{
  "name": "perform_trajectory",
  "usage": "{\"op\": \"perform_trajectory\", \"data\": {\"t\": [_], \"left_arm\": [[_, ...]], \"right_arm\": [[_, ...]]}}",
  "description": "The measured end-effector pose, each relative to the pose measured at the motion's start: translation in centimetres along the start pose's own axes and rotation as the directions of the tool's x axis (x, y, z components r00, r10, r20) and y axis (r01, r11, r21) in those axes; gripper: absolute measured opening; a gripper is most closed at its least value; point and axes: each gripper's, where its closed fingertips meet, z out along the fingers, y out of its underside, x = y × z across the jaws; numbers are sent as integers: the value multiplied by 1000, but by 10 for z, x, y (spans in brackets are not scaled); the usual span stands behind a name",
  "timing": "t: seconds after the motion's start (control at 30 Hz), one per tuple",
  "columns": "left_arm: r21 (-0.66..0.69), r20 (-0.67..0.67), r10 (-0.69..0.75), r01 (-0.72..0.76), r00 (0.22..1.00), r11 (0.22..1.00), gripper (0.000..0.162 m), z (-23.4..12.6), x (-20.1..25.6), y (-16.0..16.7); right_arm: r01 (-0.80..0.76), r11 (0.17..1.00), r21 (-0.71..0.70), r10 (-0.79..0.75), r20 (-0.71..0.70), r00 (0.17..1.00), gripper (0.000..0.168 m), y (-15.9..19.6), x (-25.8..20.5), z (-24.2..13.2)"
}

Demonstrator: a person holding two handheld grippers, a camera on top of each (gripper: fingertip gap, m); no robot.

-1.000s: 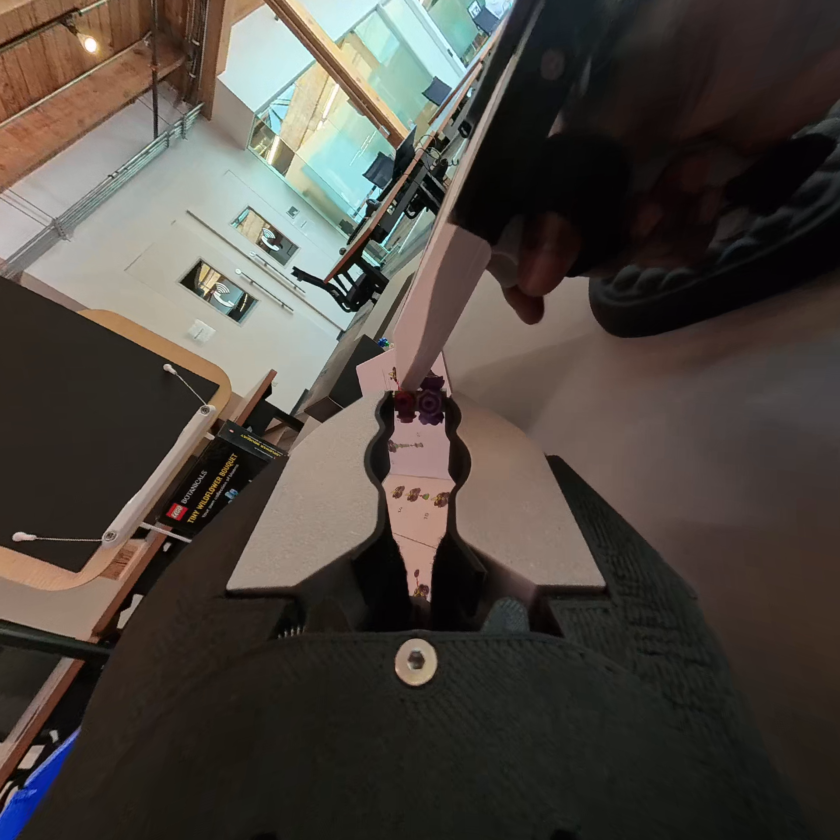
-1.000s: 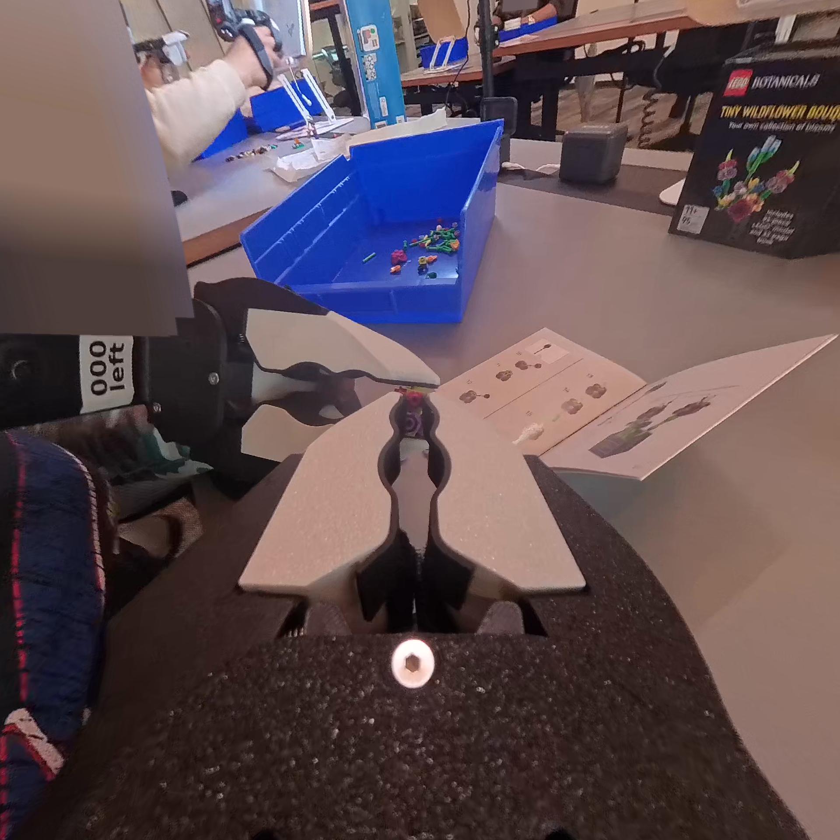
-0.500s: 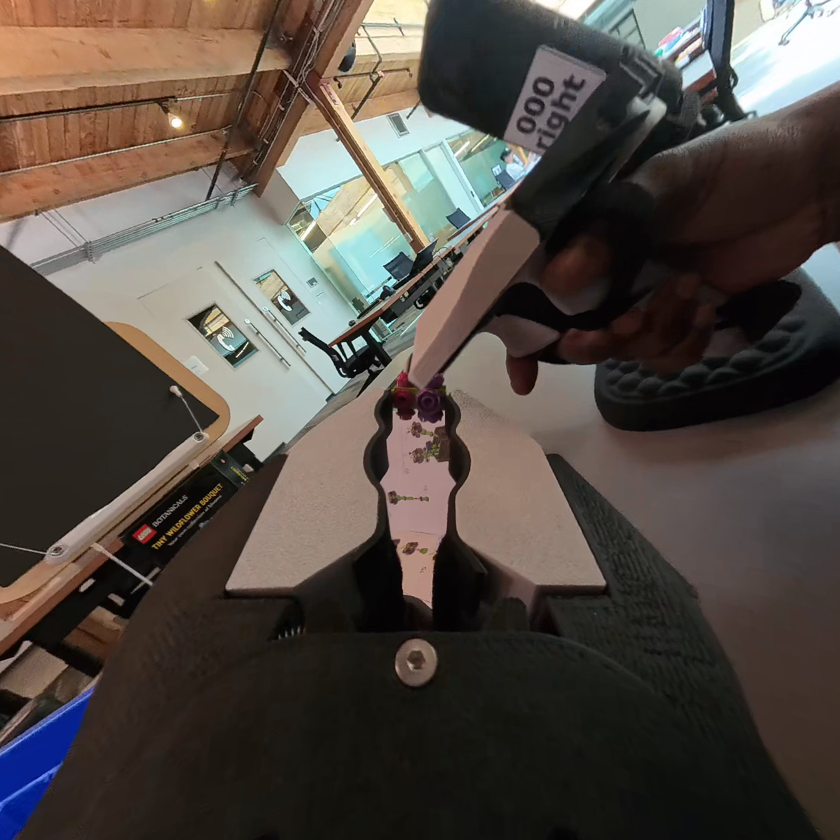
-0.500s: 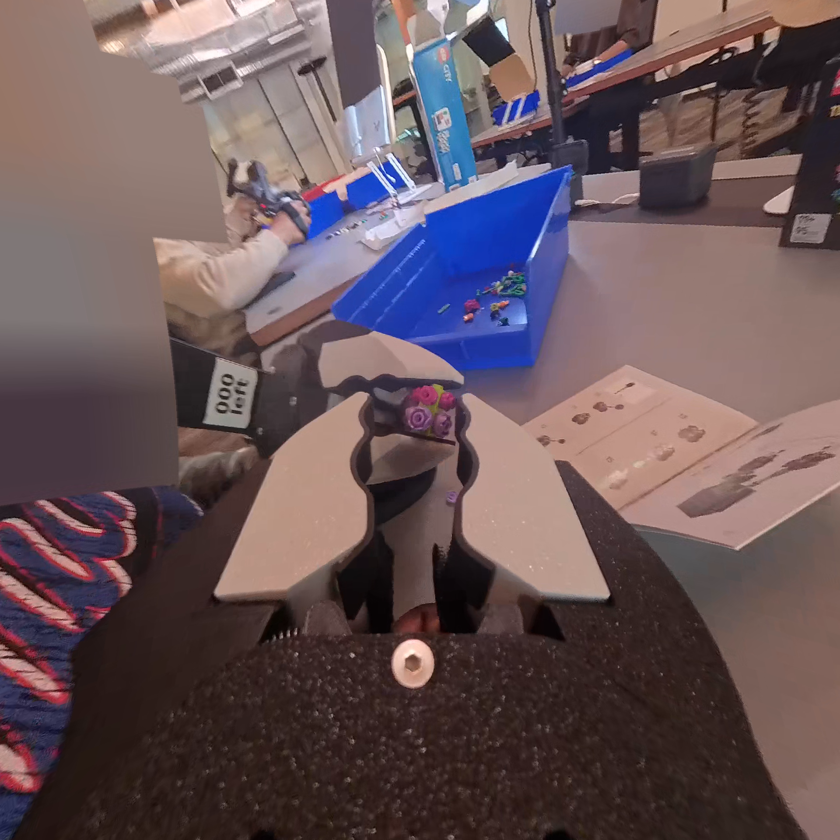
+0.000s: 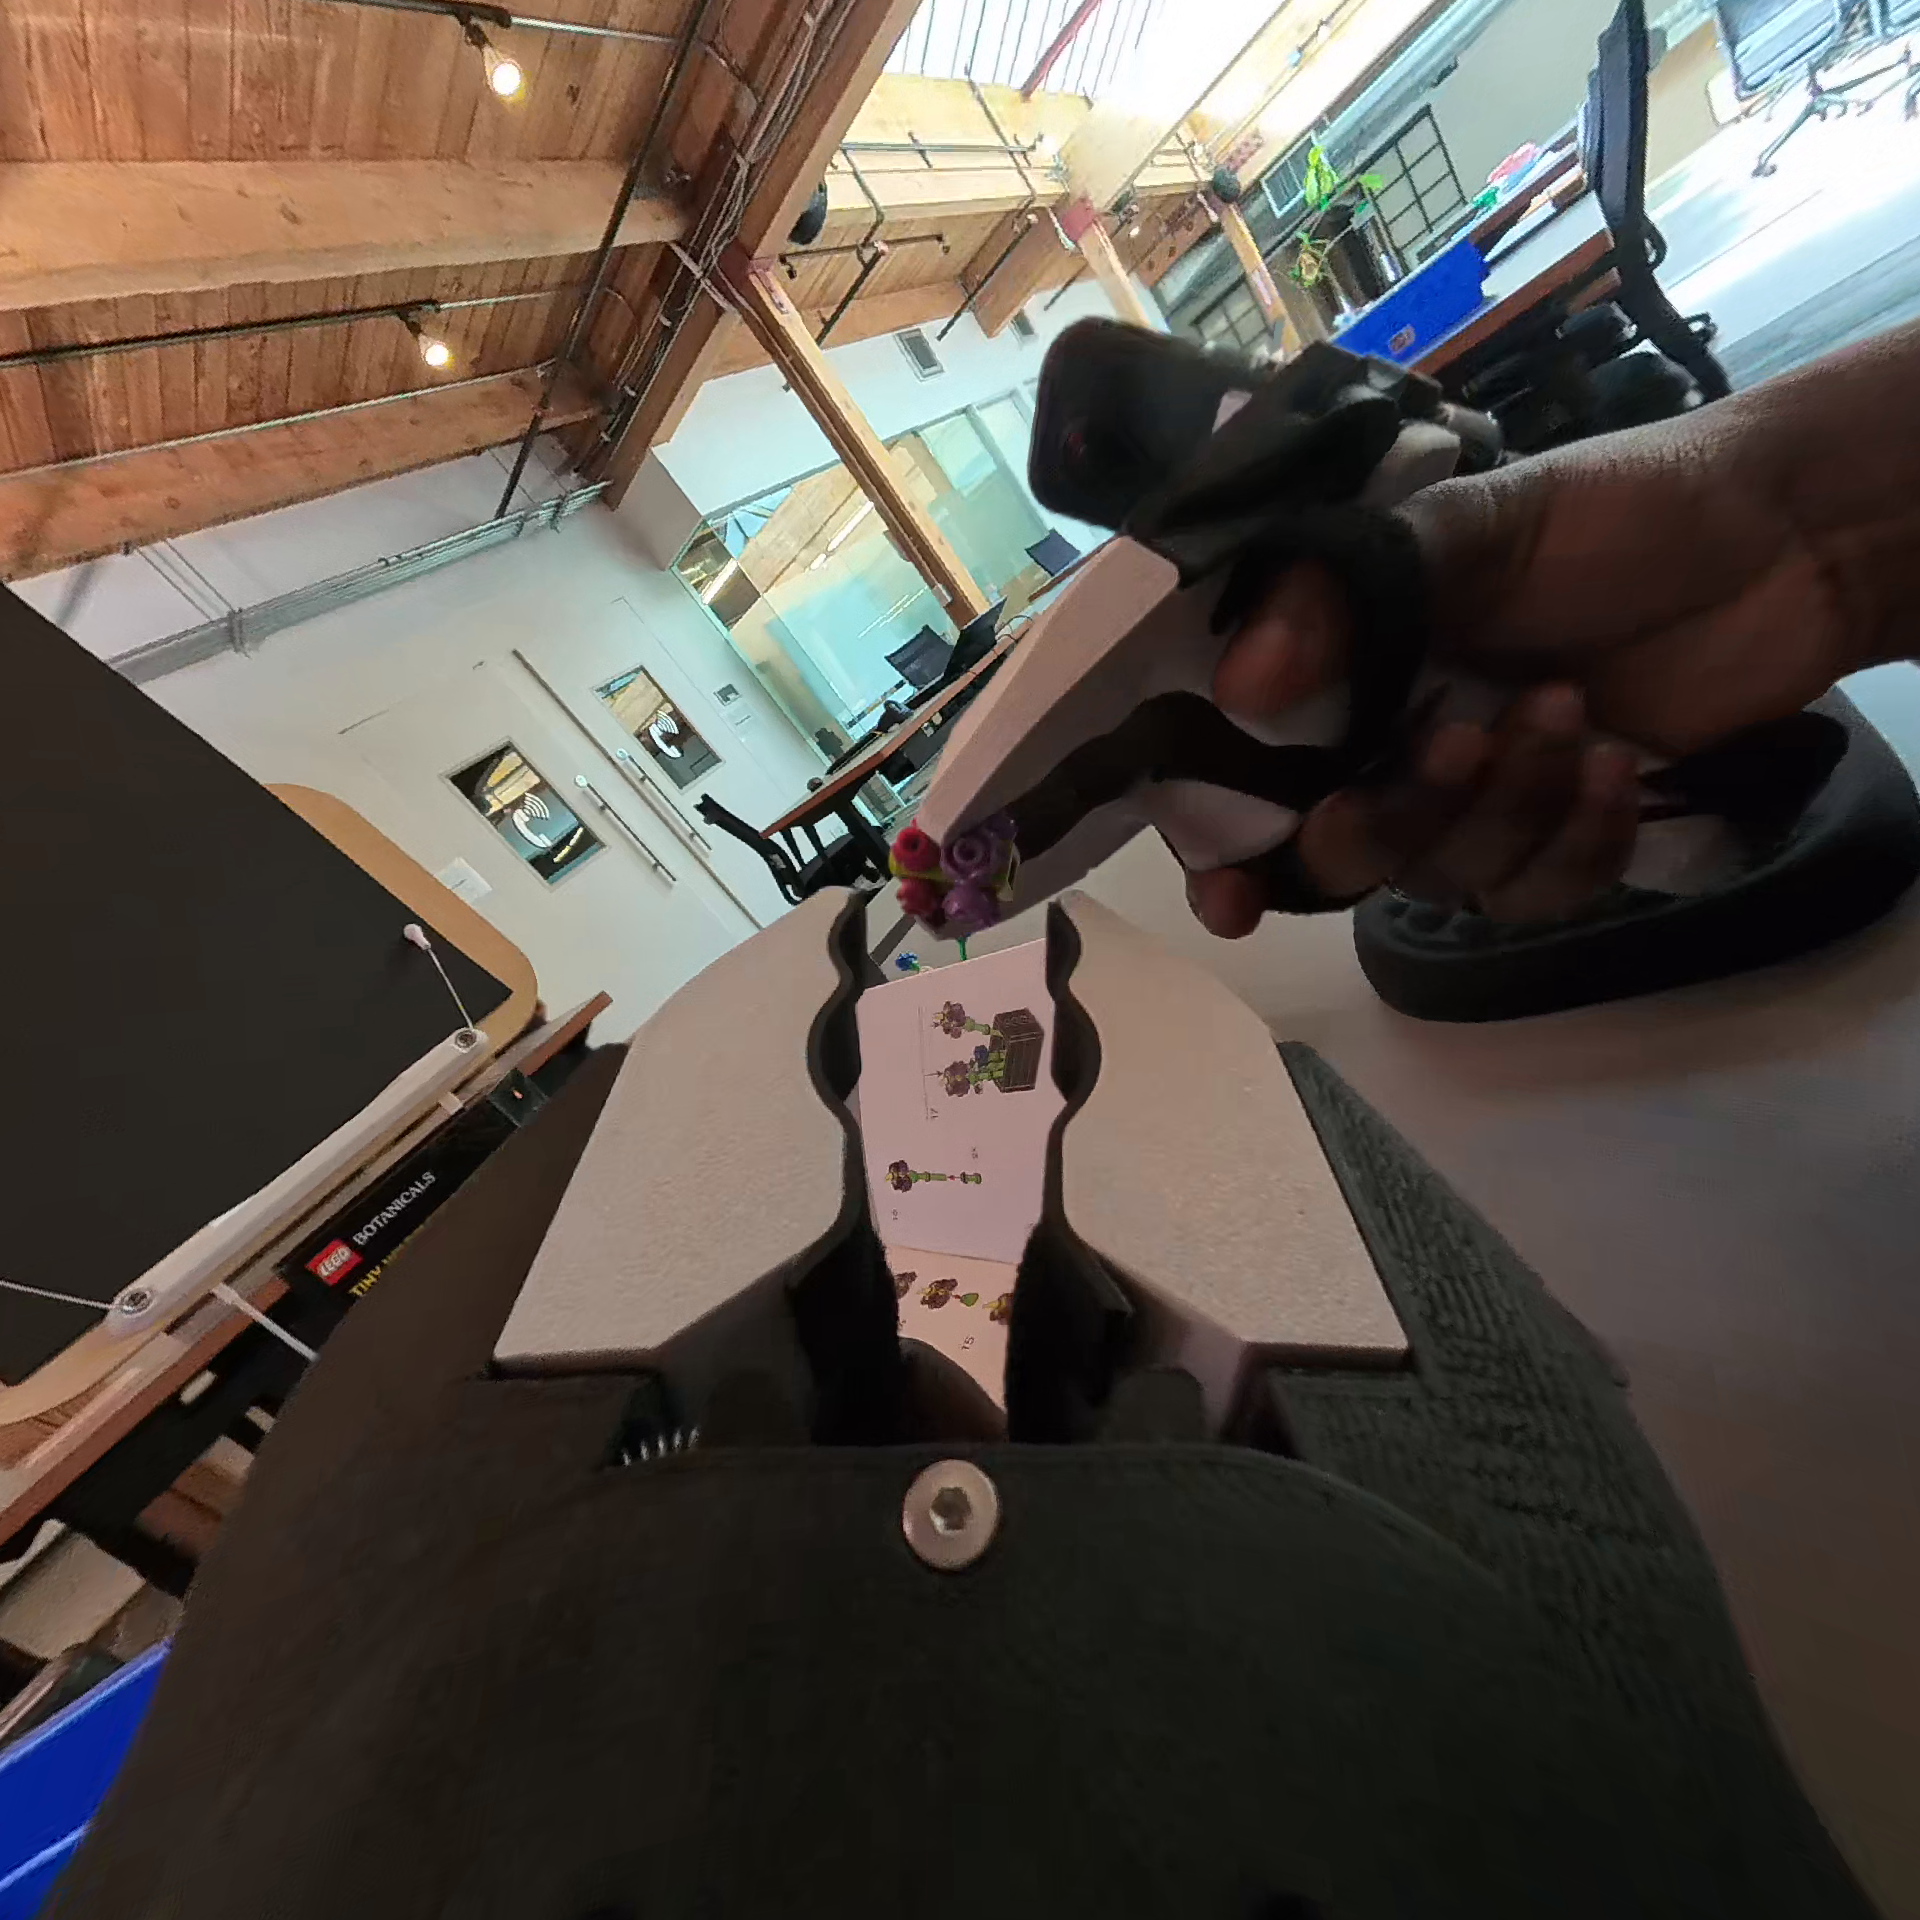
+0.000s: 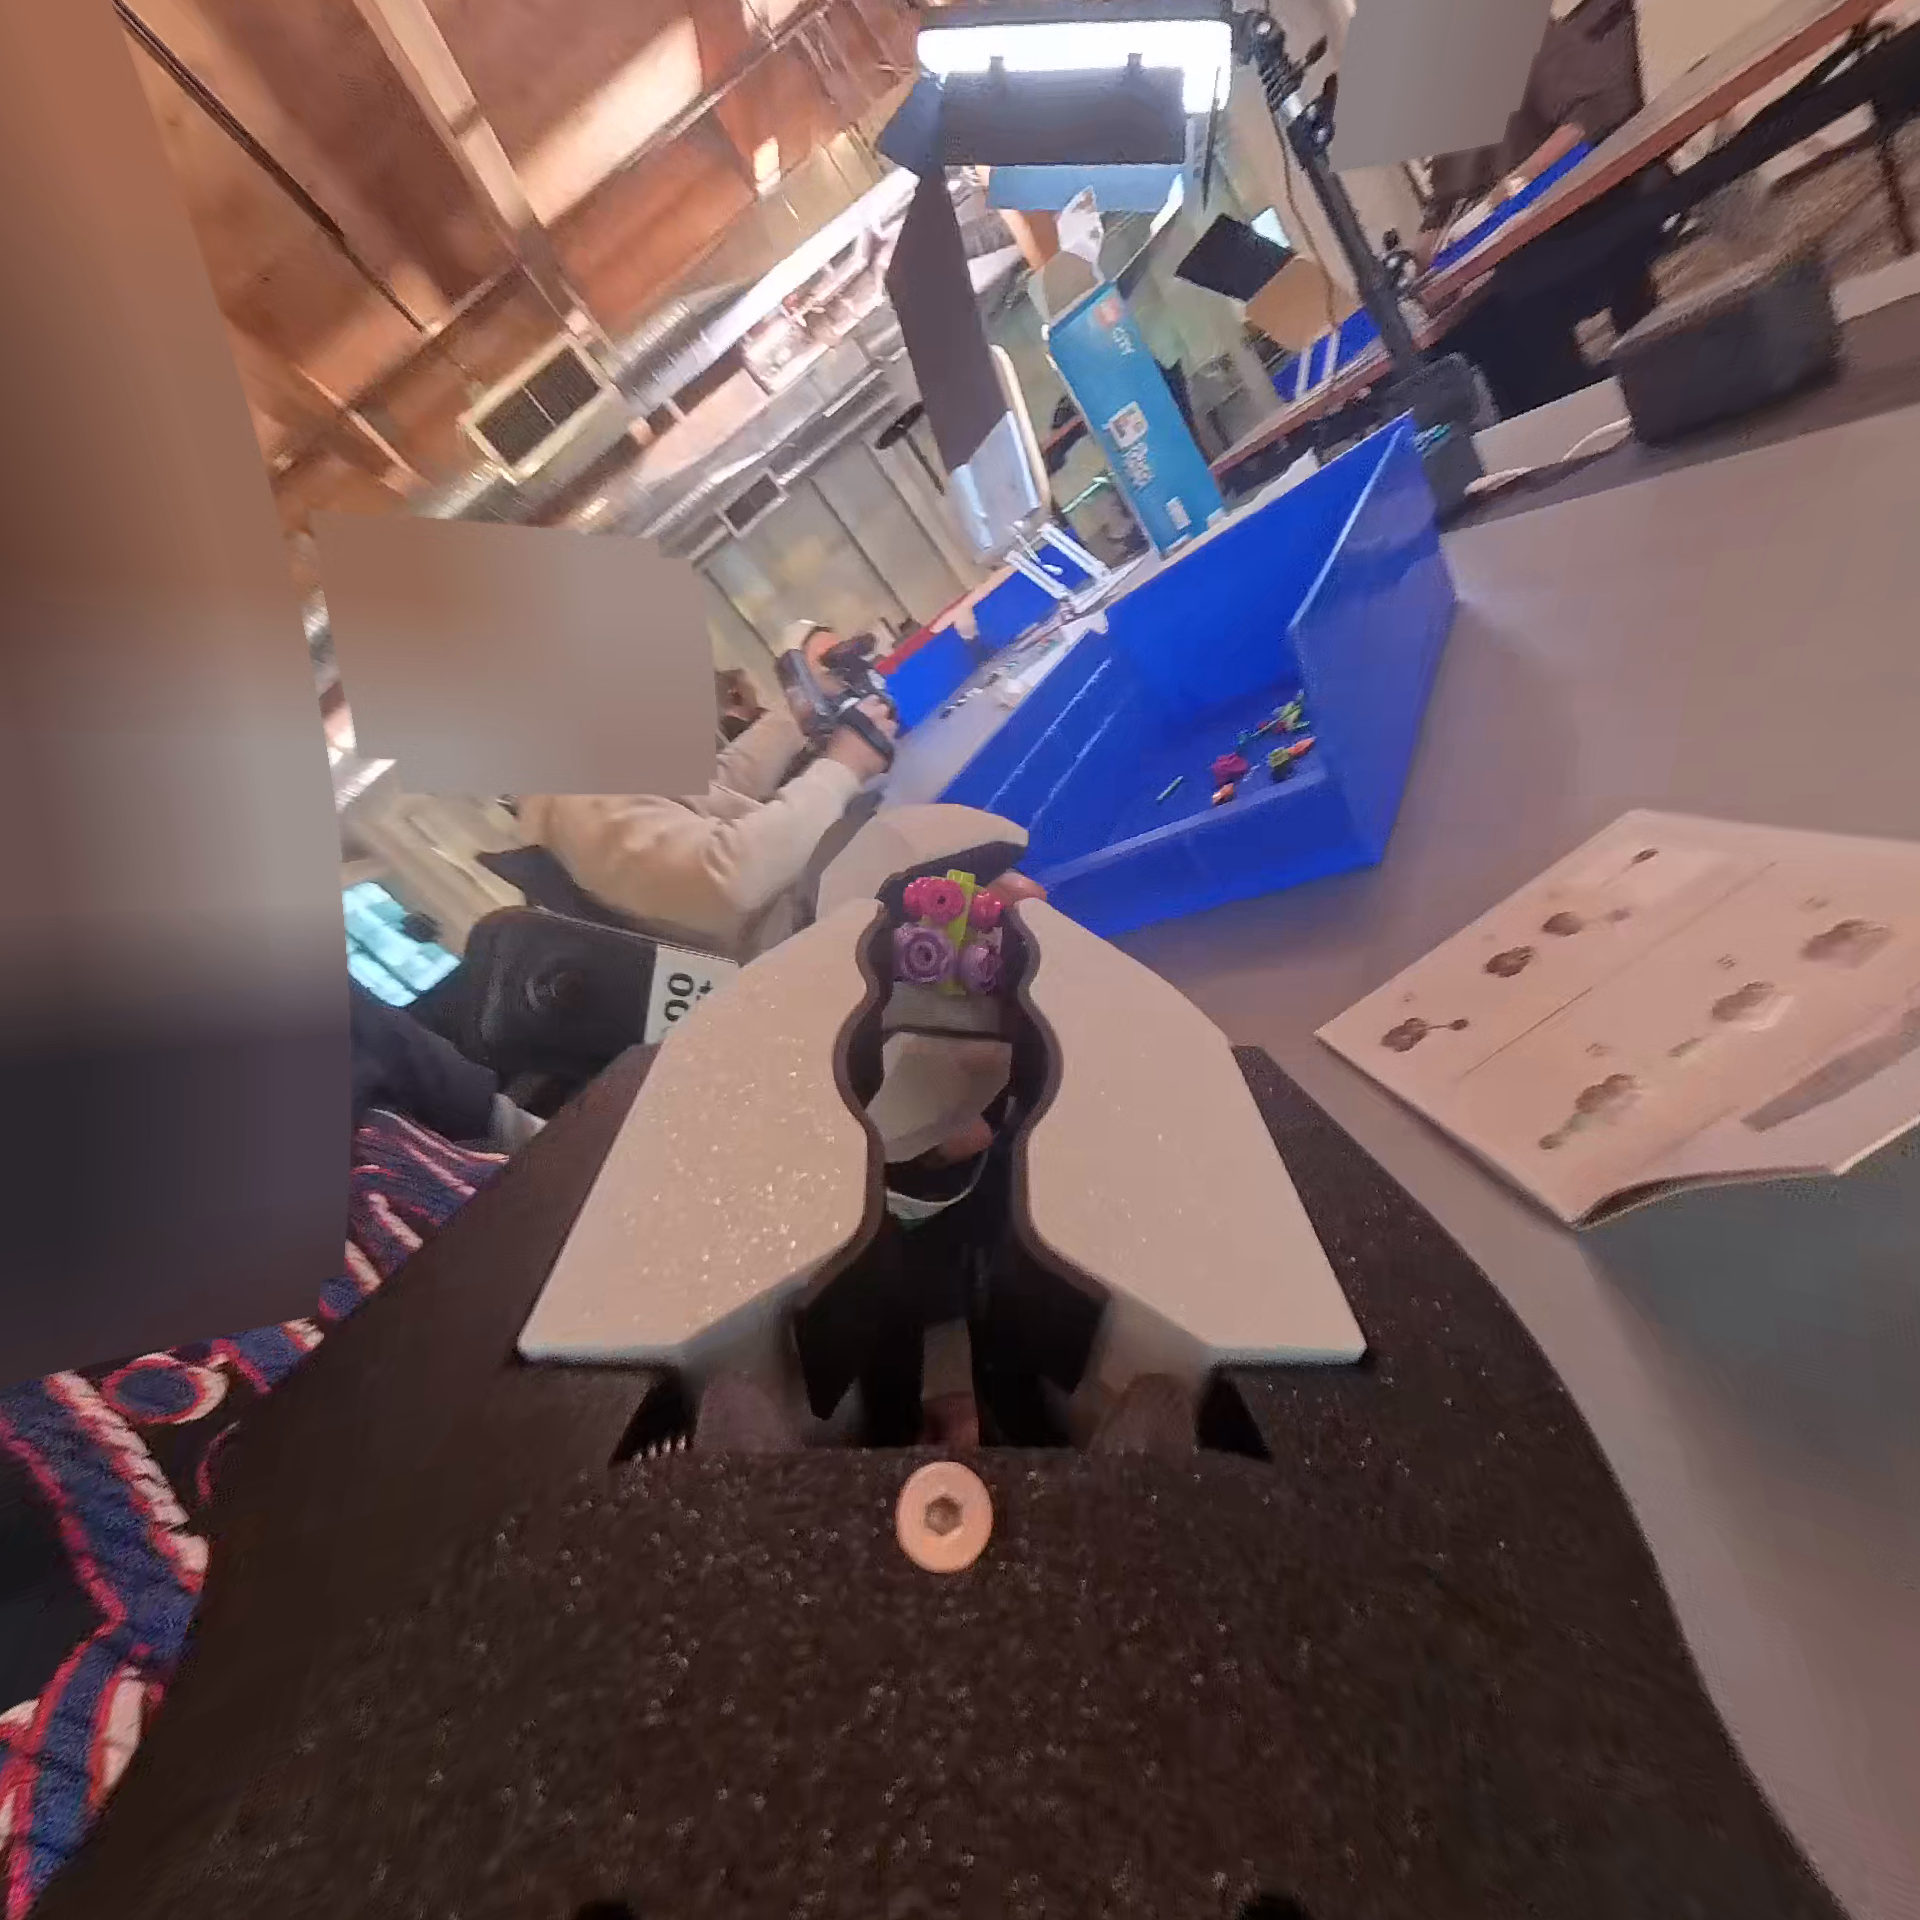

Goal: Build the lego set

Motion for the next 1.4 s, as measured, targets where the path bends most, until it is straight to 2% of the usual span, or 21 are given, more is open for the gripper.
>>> {"op": "perform_trajectory", "data": {"t": [0.07,0.2,0.27,0.33,0.4,0.47,0.53,0.6,0.63,0.67,0.7,0.77,0.8,0.87,0.9,0.97,1.07,1.2,1.23,1.27,1.4], "left_arm": [[0,0,32,-32,1000,1000,24,0,2,-1],[-28,-22,43,-44,999,999,23,1,5,3],[-85,-9,75,-76,997,993,22,2,3,12],[-131,0,145,-144,989,981,22,3,3,18],[-141,-14,188,-188,982,972,22,4,8,18],[-140,-7,192,-191,981,972,23,5,8,18],[-107,2,113,-112,994,988,25,4,5,14],[-45,5,-83,83,997,995,33,1,-4,8],[-11,-12,-226,226,974,974,34,-1,-11,6],[20,-51,-391,392,919,920,35,-3,-16,4],[38,-104,-553,559,827,829,37,-5,-21,2],[12,-179,-773,787,608,616,40,-5,-27,4],[-25,-203,-823,838,530,545,43,-4,-24,5],[-93,-216,-855,861,472,499,43,2,-13,4],[-110,-209,-852,854,480,508,41,6,-8,2],[-104,-198,-840,842,504,530,30,11,-5,-4],[-71,-192,-841,847,506,527,27,16,-10,-13],[-119,-225,-831,833,508,541,26,18,-2,-14],[-111,-235,-829,834,507,541,19,18,-2,-16],[-100,-241,-823,830,514,548,19,18,-2,-17],[-93,-196,-795,796,574,598,18,18,-2,-15]], "right_arm": [[-23,1000,-20,24,17,1000,20,6,1,1],[-19,999,-46,19,-3,1000,20,10,5,1],[36,995,-92,-43,-66,997,30,12,12,-1],[115,979,-166,-137,-132,982,32,15,17,-3],[173,960,-219,-214,-177,961,24,18,21,-2],[204,955,-216,-242,-167,956,20,17,20,-1],[238,956,-170,-261,-133,956,20,10,15,-1],[352,930,-106,-364,-134,922,20,-4,12,-5],[445,890,-104,-456,-165,874,19,-10,14,-9],[552,824,-127,-567,-200,799,19,-15,15,-12],[653,737,-176,-676,-233,699,19,-17,16,-14],[790,519,-326,-852,-276,445,19,-21,19,-17],[823,396,-408,-913,-270,306,20,-22,20,-17],[829,181,-530,-970,-233,62,20,-24,21,-17],[820,104,-563,-977,-213,-22,19,-24,20,-15],[799,19,-601,-969,-208,-134,19,-27,18,-15],[798,-20,-602,-967,-190,-168,19,-25,15,-13],[790,-85,-608,-961,-159,-226,19,-22,11,-11],[787,-104,-608,-959,-148,-241,19,-21,10,-10],[785,-115,-609,-956,-147,-254,19,-21,9,-10],[786,-107,-609,-953,-163,-256,20,-21,11,-10]]}}
